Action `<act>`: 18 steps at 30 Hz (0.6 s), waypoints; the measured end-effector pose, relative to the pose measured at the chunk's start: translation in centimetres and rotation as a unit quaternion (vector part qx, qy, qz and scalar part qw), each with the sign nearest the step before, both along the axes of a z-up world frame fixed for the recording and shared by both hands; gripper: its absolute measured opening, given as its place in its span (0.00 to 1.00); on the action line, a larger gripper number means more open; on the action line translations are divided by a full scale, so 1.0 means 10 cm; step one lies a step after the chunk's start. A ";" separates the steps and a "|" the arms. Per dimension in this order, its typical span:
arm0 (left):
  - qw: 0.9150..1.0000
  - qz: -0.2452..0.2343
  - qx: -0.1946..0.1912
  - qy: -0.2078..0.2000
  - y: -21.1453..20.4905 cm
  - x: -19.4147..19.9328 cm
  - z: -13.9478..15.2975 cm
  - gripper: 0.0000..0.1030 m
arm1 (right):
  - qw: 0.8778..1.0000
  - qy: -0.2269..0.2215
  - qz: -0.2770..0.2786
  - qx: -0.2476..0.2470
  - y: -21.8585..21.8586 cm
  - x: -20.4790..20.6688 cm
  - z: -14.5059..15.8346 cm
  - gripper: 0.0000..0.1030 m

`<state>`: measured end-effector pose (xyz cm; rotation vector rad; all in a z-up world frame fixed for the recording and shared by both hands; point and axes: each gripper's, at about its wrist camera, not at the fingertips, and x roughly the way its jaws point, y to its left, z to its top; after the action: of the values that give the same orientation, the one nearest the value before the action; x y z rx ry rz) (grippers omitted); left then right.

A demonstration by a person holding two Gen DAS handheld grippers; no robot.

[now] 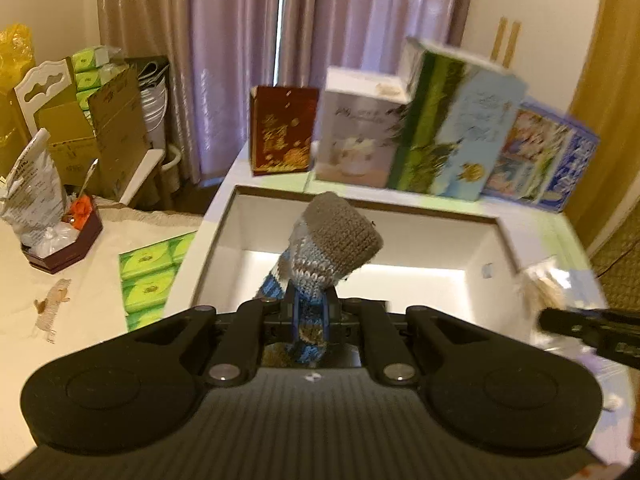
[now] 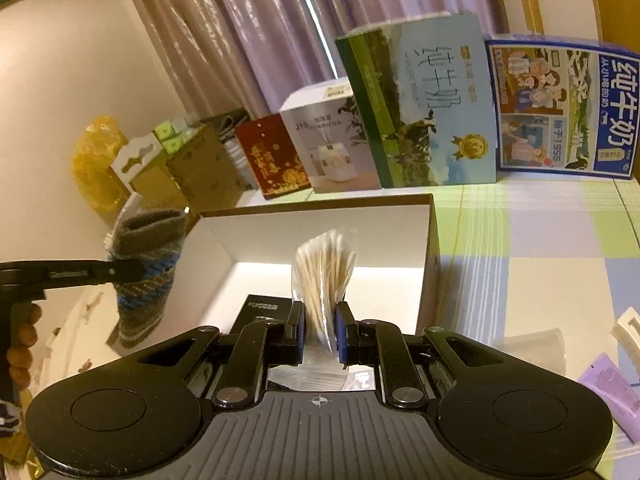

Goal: Organize objects
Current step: 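Carry sock and swab bag into the box and open both tools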

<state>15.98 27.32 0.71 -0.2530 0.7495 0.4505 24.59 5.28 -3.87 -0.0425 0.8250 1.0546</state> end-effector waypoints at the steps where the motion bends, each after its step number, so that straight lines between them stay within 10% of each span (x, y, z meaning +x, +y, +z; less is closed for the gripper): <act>1: 1.000 0.002 -0.001 0.012 0.07 0.09 -0.06 0.07 | 1.000 0.001 -0.001 -0.002 0.04 0.02 -0.02 0.12; 12: 0.997 0.001 0.000 0.076 0.44 0.71 -0.56 0.09 | 0.999 0.002 -0.015 -0.034 0.34 0.19 -0.17 0.12; 18: 0.995 -0.003 0.006 0.097 0.51 0.86 -0.74 0.35 | 0.998 -0.003 -0.021 -0.052 0.45 0.27 -0.26 0.12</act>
<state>24.62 32.37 -6.68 -0.1967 0.9374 0.4780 27.28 9.78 -6.47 -0.1165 0.8722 0.9712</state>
